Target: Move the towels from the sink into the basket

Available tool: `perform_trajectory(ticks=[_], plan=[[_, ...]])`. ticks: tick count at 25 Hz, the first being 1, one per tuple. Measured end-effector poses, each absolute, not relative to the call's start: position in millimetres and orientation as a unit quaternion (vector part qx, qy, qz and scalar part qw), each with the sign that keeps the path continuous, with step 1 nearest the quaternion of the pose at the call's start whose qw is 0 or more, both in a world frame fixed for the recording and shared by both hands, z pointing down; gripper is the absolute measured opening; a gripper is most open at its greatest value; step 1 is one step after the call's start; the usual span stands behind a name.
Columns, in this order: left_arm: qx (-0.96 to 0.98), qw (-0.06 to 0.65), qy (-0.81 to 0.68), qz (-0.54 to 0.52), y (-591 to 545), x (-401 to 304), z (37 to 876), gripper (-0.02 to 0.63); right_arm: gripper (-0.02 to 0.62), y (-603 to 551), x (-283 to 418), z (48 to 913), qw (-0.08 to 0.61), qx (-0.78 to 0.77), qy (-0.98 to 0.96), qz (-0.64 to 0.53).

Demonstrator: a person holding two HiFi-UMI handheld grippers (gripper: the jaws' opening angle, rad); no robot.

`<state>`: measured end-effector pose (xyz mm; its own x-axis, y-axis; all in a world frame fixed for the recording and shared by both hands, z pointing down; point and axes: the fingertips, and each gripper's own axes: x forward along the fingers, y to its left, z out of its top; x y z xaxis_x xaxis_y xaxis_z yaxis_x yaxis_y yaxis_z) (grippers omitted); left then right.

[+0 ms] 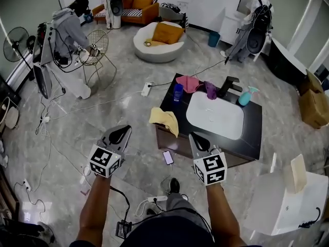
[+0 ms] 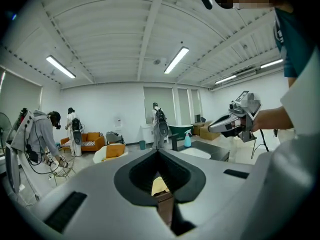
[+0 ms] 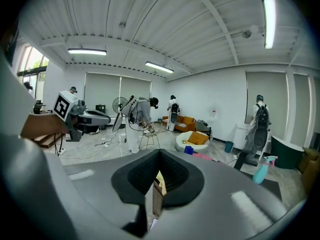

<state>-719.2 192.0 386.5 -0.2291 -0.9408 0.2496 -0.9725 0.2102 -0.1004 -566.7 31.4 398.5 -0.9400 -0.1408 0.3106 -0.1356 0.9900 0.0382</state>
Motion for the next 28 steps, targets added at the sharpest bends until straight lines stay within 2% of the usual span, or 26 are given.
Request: perform_trajectory(ticks=[16, 20, 23, 28], plan=[[0.589, 0.233, -0.766, 0.109, 85.0, -830.0, 592.5, 0.008, 0.015, -33.6, -659.1, 567.3, 0.251, 0.026, -0.967, 0.021], [0.587, 0.266, -0.758, 0.096, 61.5, -842.1, 634.4, 0.009, 0.054, -39.0, -672.0, 614.4, 0.276, 0.012, -0.96, 0.039], [0.587, 0.286, -0.753, 0.085, 40.8, -855.7, 666.5, 0.065, 0.067, -47.4, -685.9, 643.5, 0.286, 0.007, -0.957, 0.04], [0.58, 0.333, -0.742, 0.043, 20.9, -864.8, 718.6, 0.114, 0.1, -46.4, -697.4, 691.4, 0.314, -0.013, -0.948, 0.042]])
